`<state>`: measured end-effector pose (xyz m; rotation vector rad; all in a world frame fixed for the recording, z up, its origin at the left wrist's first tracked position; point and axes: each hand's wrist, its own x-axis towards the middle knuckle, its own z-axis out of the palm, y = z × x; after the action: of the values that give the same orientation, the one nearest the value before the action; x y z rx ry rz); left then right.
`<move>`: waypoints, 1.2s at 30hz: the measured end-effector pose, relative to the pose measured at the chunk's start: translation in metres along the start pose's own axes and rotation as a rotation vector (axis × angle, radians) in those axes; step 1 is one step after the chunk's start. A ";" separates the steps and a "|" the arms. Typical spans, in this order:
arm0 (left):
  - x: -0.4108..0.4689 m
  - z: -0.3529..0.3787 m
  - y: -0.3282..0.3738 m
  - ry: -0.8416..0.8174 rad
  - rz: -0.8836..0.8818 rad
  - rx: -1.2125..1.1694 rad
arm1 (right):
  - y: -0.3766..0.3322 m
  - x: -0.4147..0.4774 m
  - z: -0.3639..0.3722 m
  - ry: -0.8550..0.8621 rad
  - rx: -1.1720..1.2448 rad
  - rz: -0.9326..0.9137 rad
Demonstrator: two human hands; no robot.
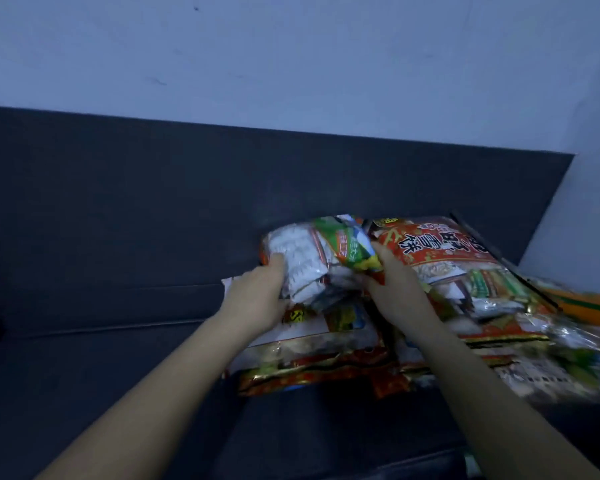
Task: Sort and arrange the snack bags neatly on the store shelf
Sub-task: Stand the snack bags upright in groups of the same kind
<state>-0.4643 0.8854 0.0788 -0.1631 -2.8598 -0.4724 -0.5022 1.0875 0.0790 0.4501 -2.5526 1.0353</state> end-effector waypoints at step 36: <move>0.011 0.083 0.193 0.389 0.705 0.009 | 0.113 -0.092 -0.135 0.123 -0.341 0.017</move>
<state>-0.4644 1.0951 0.0638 -0.9217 -2.2249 -0.2955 -0.4409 1.2759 0.0621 0.2633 -2.5539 0.5923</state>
